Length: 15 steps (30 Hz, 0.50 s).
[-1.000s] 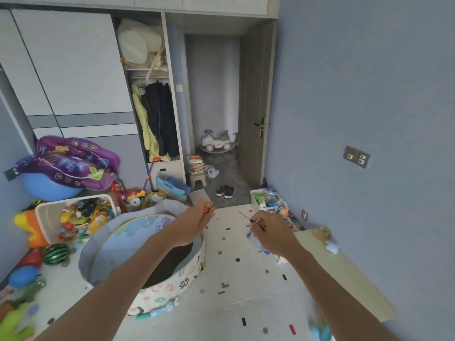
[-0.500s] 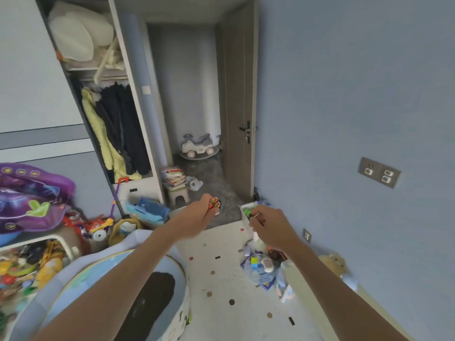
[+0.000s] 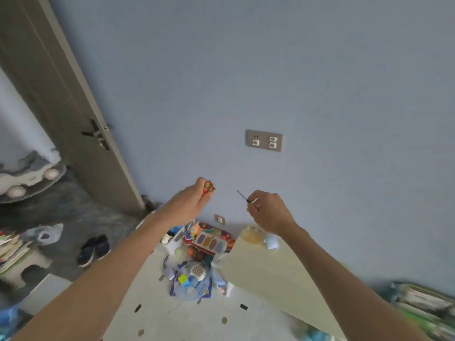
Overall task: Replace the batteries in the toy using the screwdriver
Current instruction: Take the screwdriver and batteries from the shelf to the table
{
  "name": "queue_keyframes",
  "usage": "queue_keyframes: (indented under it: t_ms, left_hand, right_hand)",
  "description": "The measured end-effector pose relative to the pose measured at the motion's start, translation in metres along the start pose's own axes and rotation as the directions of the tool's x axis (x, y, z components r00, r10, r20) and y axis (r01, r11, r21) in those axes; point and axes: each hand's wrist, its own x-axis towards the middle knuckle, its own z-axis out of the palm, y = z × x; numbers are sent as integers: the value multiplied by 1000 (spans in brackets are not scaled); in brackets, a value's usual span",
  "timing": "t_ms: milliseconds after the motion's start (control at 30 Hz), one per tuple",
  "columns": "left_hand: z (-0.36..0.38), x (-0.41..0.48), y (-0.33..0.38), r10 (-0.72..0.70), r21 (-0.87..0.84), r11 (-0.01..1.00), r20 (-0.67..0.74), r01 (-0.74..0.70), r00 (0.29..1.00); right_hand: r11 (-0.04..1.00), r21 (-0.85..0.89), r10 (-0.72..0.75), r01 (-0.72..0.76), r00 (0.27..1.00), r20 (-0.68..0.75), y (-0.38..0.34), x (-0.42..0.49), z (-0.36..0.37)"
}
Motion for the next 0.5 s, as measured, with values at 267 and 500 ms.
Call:
queue_keyframes:
  t_ms: [267,500]
  left_hand:
    - [49,105,9,350,-49,936,209,-348,913]
    - [106,162,3,421,-74,905,305,-420,854]
  right_hand:
    - [929,-17,359,-369,913,-193,48,-16,-14]
    - [877,-15,467,-481,858,-213,93,5,11]
